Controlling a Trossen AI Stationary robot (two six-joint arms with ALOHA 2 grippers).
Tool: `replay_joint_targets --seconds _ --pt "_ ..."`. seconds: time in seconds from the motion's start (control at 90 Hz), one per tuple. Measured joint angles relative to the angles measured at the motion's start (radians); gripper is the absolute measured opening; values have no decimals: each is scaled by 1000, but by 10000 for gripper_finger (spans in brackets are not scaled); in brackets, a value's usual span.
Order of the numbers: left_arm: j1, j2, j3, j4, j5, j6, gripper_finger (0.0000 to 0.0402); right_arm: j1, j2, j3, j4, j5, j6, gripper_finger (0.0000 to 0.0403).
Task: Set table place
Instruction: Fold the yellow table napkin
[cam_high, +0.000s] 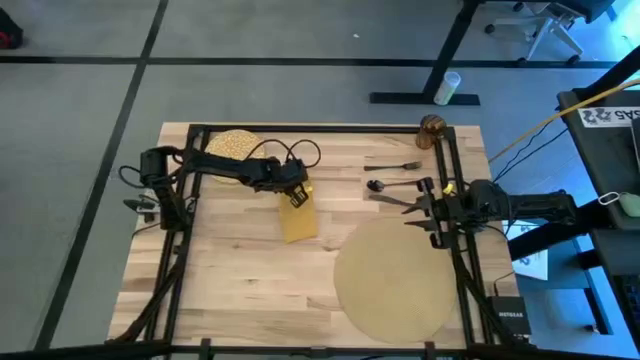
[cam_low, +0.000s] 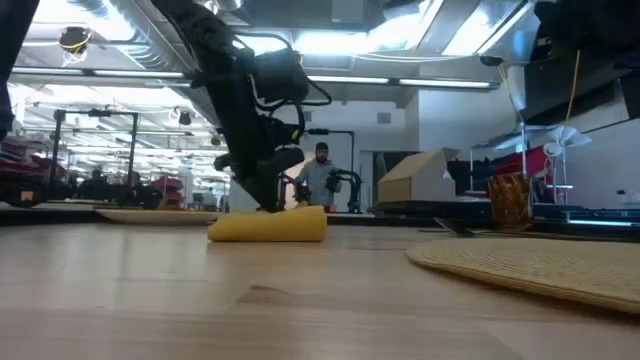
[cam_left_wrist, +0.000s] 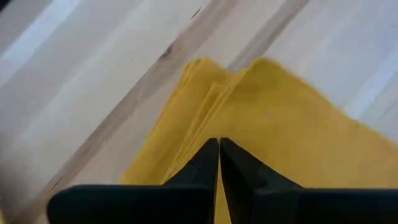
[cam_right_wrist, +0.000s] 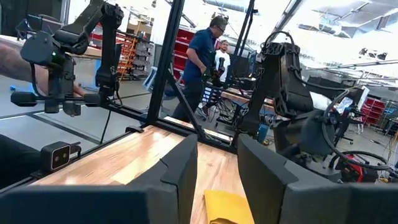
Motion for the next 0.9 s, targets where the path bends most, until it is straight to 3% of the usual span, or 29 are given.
replay_joint_targets --seconds 0.733,0.9 --pt "106 1 7 -6 8 9 0 0 0 0 1 0 0 99" --pt "69 -55 7 -7 10 -14 0 0 0 0 1 0 0 99"
